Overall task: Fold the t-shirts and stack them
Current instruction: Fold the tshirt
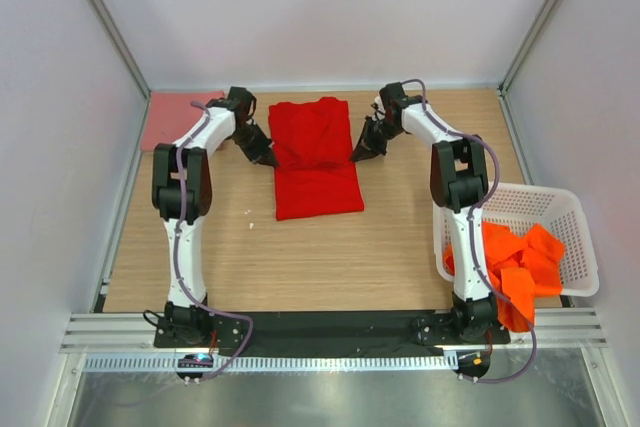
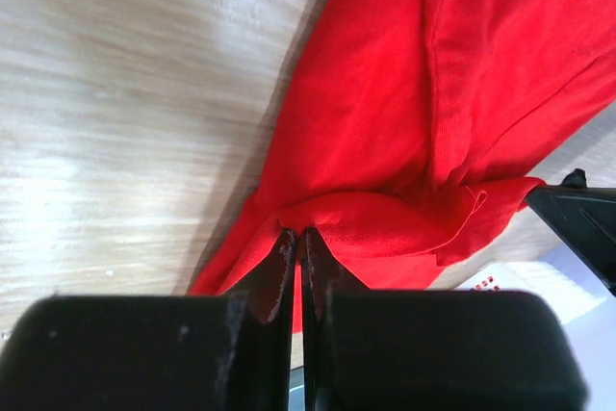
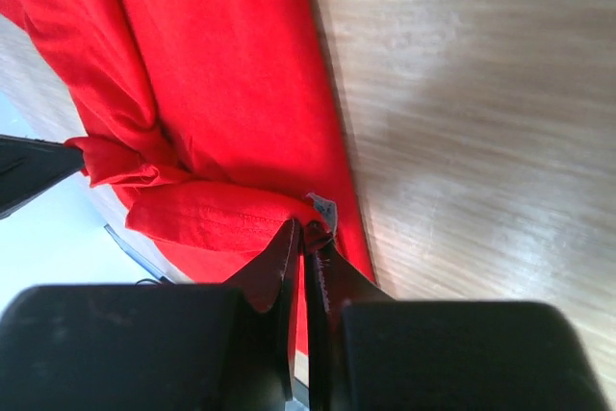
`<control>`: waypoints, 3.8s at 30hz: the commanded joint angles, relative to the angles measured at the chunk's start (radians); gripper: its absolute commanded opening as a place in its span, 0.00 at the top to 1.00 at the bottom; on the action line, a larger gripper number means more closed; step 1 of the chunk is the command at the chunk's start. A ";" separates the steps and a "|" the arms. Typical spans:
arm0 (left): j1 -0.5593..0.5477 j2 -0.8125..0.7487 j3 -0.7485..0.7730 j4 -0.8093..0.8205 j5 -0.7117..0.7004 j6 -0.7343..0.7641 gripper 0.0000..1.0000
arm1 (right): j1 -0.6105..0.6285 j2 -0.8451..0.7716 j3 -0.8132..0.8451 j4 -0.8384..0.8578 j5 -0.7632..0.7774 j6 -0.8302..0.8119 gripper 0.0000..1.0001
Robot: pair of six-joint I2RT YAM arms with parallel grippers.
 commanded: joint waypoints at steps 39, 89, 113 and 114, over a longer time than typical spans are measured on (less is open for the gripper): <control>-0.054 -0.282 -0.623 0.459 0.334 0.013 0.94 | 0.032 -0.256 -0.567 0.219 -0.309 -0.114 0.98; -0.103 -0.363 -0.738 0.397 0.458 0.141 0.86 | 0.010 -0.449 -0.701 0.036 -0.178 -0.242 0.98; 0.046 0.003 -0.284 0.368 0.501 0.132 0.86 | 0.044 -0.023 -0.213 0.373 -0.304 0.188 0.98; 0.052 0.011 -0.282 0.367 0.498 0.133 0.86 | 0.021 -0.017 -0.225 0.372 -0.296 0.181 0.98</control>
